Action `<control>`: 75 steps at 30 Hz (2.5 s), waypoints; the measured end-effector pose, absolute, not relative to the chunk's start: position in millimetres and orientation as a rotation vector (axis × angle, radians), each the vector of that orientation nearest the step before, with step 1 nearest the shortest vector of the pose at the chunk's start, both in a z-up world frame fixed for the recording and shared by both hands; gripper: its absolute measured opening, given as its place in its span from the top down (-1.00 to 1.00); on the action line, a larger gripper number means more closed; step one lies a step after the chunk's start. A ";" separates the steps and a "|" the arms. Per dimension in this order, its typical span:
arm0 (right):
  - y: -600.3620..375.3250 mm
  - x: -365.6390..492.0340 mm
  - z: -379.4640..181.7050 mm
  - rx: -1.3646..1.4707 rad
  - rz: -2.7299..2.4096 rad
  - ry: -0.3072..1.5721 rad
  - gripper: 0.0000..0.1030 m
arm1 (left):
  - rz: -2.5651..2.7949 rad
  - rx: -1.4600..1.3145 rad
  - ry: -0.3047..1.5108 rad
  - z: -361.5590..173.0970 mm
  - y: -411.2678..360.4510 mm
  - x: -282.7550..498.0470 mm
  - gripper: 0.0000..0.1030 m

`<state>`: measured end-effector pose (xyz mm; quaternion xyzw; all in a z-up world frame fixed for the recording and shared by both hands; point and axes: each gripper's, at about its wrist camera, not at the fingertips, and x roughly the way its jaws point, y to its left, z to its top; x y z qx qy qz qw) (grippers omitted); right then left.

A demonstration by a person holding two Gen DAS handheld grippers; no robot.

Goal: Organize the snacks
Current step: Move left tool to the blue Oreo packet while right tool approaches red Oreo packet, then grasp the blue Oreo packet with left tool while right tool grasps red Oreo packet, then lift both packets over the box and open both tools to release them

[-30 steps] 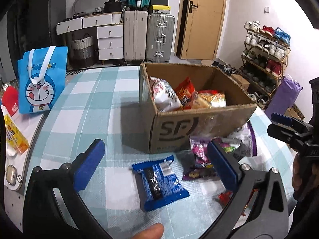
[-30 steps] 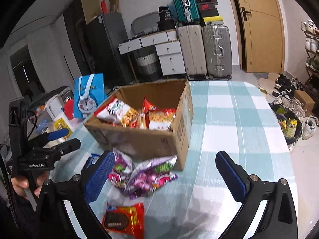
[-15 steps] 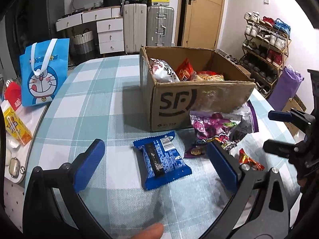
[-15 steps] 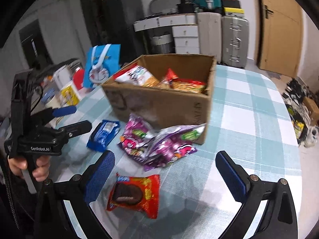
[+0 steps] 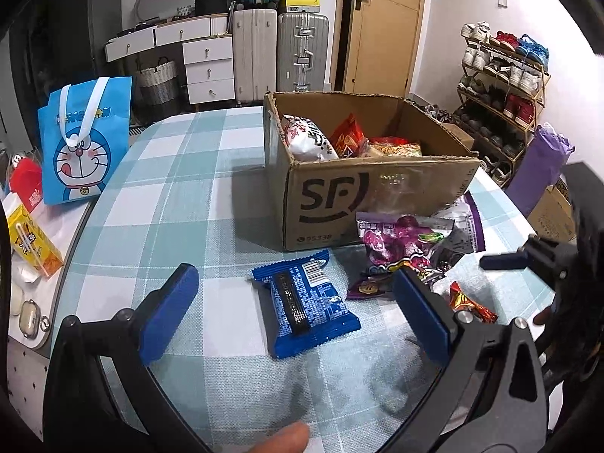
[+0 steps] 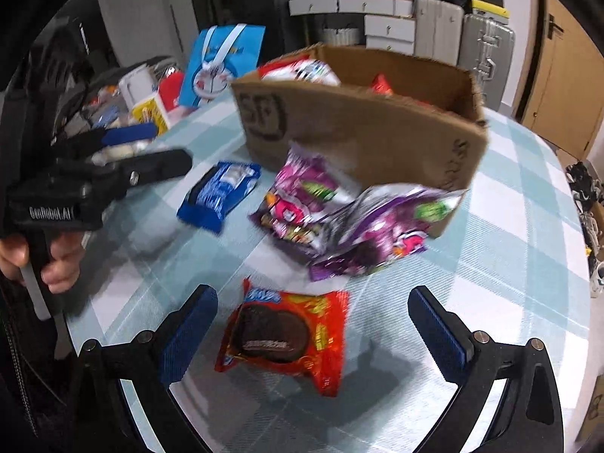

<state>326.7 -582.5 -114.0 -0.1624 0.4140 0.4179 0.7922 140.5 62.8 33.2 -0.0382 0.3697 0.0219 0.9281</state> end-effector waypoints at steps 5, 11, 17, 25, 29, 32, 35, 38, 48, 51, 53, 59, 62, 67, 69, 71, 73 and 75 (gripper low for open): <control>-572.5 323.7 -132.6 -0.411 0.903 0.951 -0.99 | 0.042 -0.085 0.770 29.4 65.2 142.7 -0.98; -573.8 328.9 -140.8 -0.430 0.879 0.975 -0.99 | 0.036 -0.091 0.784 23.8 65.0 145.4 -0.98; -580.9 334.7 -141.5 -0.438 0.870 0.995 -0.99 | 0.030 -0.087 0.807 14.7 61.6 149.0 -0.98; -579.6 328.6 -136.1 -0.448 0.920 0.988 -0.59 | 0.021 -0.076 0.816 11.6 56.3 151.3 -0.99; -578.5 325.7 -135.5 -0.459 0.937 0.976 -0.33 | 0.017 -0.072 0.819 10.9 56.1 151.6 -0.98; -580.4 324.1 -134.3 -0.463 0.955 0.964 -0.12 | 0.020 -0.071 0.826 9.4 56.9 152.1 -0.98; -587.8 322.5 -130.2 -0.454 0.971 0.950 -0.02 | 0.021 -0.076 0.832 6.9 57.6 153.1 -0.98; -587.8 317.5 -119.5 -0.431 0.993 0.917 -0.01 | 0.021 -0.080 0.845 2.0 57.4 155.8 -0.98; -599.7 316.7 -95.8 -0.387 1.000 0.880 -0.01 | 0.105 -0.158 0.927 -32.7 70.2 173.9 -0.98; -602.9 317.2 -96.5 -0.382 0.996 0.877 -0.01 | 0.100 -0.173 0.935 -37.3 73.0 175.9 -0.91; -605.0 318.0 -96.4 -0.377 0.995 0.877 -0.01 | 0.079 -0.183 0.934 -39.2 74.0 176.5 -0.74; -599.9 315.8 -97.3 -0.376 0.999 0.872 -0.01 | 0.040 -0.128 0.927 -39.0 63.7 176.2 0.02; -599.2 315.9 -97.4 -0.375 1.002 0.870 -0.01 | 0.033 -0.139 0.908 -34.9 65.2 173.6 0.18; -600.5 315.5 -95.8 -0.373 1.004 0.861 -0.01 | 0.033 -0.146 0.883 -25.9 69.8 170.2 0.19; -600.7 315.3 -95.0 -0.373 1.004 0.858 -0.01 | 0.026 -0.153 0.869 -20.0 69.7 167.2 0.19; -601.1 314.6 -93.8 -0.372 1.006 0.853 -0.01 | 0.019 -0.152 0.853 -12.7 68.4 163.5 0.19; -602.2 313.5 -90.9 -0.367 1.012 0.841 -0.01 | 0.017 -0.145 0.832 -5.7 66.7 158.5 0.19; -604.5 313.9 -86.9 -0.347 1.016 0.827 -0.01 | 0.009 -0.140 0.812 2.9 64.3 154.1 0.19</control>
